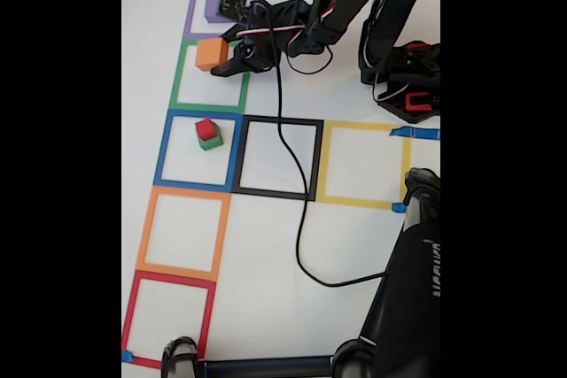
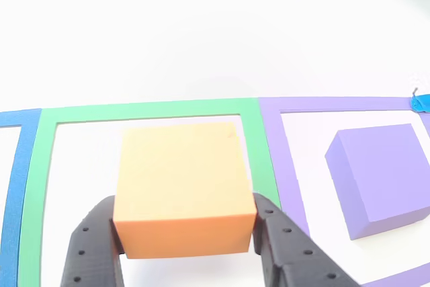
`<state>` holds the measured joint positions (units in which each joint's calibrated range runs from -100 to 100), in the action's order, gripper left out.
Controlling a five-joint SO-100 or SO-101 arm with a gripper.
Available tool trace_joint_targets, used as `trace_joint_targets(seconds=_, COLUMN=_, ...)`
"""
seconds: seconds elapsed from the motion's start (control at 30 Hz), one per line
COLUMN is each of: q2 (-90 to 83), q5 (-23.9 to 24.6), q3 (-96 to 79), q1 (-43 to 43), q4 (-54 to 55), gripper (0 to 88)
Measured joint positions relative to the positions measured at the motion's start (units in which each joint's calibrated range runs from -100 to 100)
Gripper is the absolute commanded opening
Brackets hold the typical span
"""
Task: Tower of hanoi
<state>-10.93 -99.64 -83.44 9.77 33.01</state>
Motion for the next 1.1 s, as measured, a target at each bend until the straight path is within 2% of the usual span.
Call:
trace_joint_targets(seconds=0.5, q2=18.1, q5=0.0, q3=1.2, q1=0.5, q4=17.6, gripper=14.5)
trace_joint_targets(seconds=1.1, q2=28.0, q5=0.0, q3=8.6, q1=-0.5, q4=22.6, gripper=14.9)
